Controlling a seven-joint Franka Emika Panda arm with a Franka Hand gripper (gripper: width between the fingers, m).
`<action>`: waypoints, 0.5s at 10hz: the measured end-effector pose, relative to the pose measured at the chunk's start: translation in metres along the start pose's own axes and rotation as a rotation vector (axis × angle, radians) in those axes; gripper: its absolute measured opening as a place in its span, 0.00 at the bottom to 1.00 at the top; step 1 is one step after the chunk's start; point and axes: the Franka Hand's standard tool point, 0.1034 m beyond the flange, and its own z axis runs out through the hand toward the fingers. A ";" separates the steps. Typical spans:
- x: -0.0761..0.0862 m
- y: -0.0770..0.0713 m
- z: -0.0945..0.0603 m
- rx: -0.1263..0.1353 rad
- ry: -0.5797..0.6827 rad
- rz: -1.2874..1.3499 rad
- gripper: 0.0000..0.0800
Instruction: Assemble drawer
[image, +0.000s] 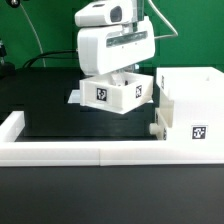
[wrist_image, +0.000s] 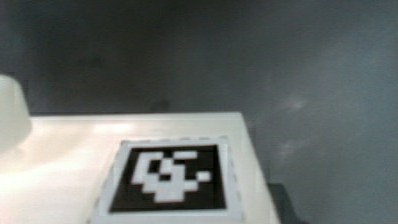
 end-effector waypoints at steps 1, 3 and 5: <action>0.001 0.004 0.000 0.004 -0.006 -0.092 0.05; -0.001 0.006 0.000 0.004 -0.011 -0.236 0.05; -0.002 0.006 0.001 0.006 -0.011 -0.325 0.05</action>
Offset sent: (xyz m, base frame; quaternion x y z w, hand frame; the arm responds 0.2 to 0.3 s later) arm 0.0000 0.0000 0.0000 0.0000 0.0000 -0.1938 0.9810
